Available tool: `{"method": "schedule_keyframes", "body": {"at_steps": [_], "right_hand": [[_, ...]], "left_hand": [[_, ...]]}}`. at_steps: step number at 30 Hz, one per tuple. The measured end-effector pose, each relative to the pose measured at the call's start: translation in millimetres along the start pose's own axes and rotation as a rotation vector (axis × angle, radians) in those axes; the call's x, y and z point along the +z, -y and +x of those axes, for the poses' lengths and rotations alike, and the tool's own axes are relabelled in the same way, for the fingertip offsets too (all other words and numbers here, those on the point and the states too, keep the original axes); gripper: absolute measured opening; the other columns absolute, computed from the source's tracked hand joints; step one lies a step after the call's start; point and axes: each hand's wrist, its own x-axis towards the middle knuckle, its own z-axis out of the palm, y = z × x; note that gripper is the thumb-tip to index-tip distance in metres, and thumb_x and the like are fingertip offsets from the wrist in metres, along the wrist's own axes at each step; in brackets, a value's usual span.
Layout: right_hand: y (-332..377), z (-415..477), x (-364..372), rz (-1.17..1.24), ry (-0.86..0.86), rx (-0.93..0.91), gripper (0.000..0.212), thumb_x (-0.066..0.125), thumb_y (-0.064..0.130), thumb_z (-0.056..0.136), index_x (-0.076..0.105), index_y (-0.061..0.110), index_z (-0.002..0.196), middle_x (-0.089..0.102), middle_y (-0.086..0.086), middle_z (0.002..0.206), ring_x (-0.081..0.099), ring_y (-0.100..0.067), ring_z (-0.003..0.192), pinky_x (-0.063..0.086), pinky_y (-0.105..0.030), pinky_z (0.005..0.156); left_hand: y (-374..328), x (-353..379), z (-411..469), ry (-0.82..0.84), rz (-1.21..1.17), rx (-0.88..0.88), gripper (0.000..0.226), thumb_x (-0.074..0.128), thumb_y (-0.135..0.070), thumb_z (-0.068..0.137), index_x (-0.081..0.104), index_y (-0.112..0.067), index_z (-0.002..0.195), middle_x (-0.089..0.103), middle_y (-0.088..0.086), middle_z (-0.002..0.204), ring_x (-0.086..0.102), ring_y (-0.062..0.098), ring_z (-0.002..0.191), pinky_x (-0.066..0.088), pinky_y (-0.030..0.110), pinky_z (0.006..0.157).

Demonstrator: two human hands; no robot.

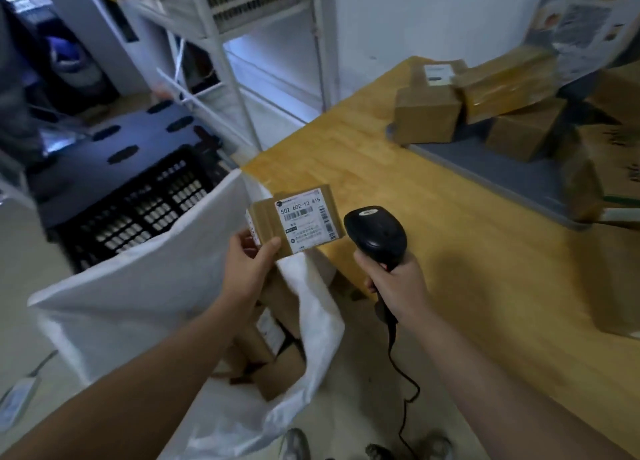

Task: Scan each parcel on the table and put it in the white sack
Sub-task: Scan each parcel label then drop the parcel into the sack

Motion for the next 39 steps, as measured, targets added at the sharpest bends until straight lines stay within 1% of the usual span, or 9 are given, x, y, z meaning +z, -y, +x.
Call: {"method": "schedule_keyframes", "body": {"at_steps": [3, 7, 12, 18, 21, 24, 27, 32, 39], "right_hand": [[-11, 4, 52, -0.043, 0.072, -0.009, 0.012, 0.073, 0.02, 0.085, 0.064, 0.021, 0.079, 0.058, 0.013, 0.055, 0.056, -0.004, 0.054, 0.046, -0.026, 0.058], [-31, 12, 105, -0.174, 0.223, -0.002, 0.024, 0.072, 0.017, 0.085, 0.055, 0.019, 0.068, 0.05, 0.015, 0.045, 0.051, 0.0, 0.047, 0.039, -0.021, 0.052], [-54, 27, 152, -0.434, 0.25, 0.012, 0.016, 0.07, 0.026, 0.085, 0.057, 0.019, 0.088, 0.06, 0.001, 0.07, 0.062, -0.015, 0.073, 0.047, -0.027, 0.063], [-85, 47, 182, -0.606, 0.211, 0.026, 0.016, 0.065, 0.027, 0.088, 0.051, 0.023, 0.082, 0.055, 0.003, 0.066, 0.058, -0.011, 0.067, 0.041, -0.021, 0.057], [-102, 55, 190, -0.636, 0.199, 0.034, 0.022, 0.066, 0.024, 0.088, 0.048, 0.024, 0.075, 0.053, 0.003, 0.062, 0.057, -0.01, 0.063, 0.04, -0.021, 0.055], [-113, 61, 195, -0.663, 0.177, 0.036, 0.027, 0.066, 0.022, 0.088, 0.047, 0.021, 0.069, 0.052, 0.001, 0.059, 0.056, -0.011, 0.059, 0.039, -0.02, 0.054], [-115, 66, 198, -0.669, 0.157, 0.046, 0.024, 0.066, 0.024, 0.088, 0.049, 0.018, 0.071, 0.056, -0.006, 0.063, 0.058, -0.017, 0.063, 0.042, -0.025, 0.056], [-97, 60, 187, -0.657, 0.074, 0.044, 0.024, 0.068, 0.024, 0.087, 0.049, 0.023, 0.072, 0.056, 0.001, 0.064, 0.057, -0.012, 0.066, 0.04, -0.025, 0.056], [-53, 42, 129, -0.604, -0.062, 0.091, 0.034, 0.068, 0.021, 0.084, 0.043, 0.016, 0.062, 0.044, 0.002, 0.052, 0.044, -0.013, 0.049, 0.029, -0.025, 0.05]], "left_hand": [[31, -49, 4, -0.089, 0.05, -0.06, 0.042, 0.067, -0.019, 0.089, 0.04, -0.014, 0.12, 0.054, -0.005, 0.101, 0.056, 0.004, 0.089, 0.047, 0.01, 0.063], [79, -97, 26, -0.133, 0.355, -0.121, 0.071, 0.083, -0.038, 0.069, 0.045, -0.012, 0.123, 0.054, 0.001, 0.108, 0.058, 0.017, 0.101, 0.051, 0.025, 0.076], [124, -116, 59, 0.073, 1.176, 0.136, 0.09, 0.077, -0.054, 0.068, 0.038, -0.011, 0.136, 0.042, 0.009, 0.123, 0.039, 0.028, 0.113, 0.035, 0.035, 0.098], [172, -106, 100, 0.315, 1.438, 0.277, 0.085, 0.069, -0.048, 0.079, 0.025, -0.015, 0.145, 0.035, 0.011, 0.137, 0.036, 0.031, 0.126, 0.034, 0.039, 0.103], [191, -101, 115, 0.33, 1.515, 0.283, 0.094, 0.069, -0.051, 0.08, 0.019, -0.01, 0.149, 0.029, 0.015, 0.143, 0.031, 0.034, 0.131, 0.03, 0.041, 0.106], [209, -98, 128, 0.34, 1.551, 0.317, 0.104, 0.084, -0.056, 0.057, 0.046, -0.002, 0.137, 0.051, 0.019, 0.127, 0.052, 0.037, 0.113, 0.045, 0.045, 0.089], [216, -92, 136, 0.365, 1.418, 0.404, 0.085, 0.09, -0.048, 0.05, 0.063, -0.002, 0.116, 0.061, 0.018, 0.103, 0.06, 0.038, 0.092, 0.05, 0.041, 0.073], [176, -71, 126, 0.407, 1.201, 0.453, 0.054, 0.06, -0.039, 0.089, 0.045, -0.013, 0.134, 0.046, 0.011, 0.133, 0.038, 0.032, 0.125, 0.034, 0.041, 0.1], [97, -55, 93, 0.415, 1.061, 0.6, 0.051, 0.052, -0.037, 0.093, 0.042, -0.018, 0.139, 0.045, 0.004, 0.134, 0.038, 0.024, 0.123, 0.032, 0.032, 0.101]]}}
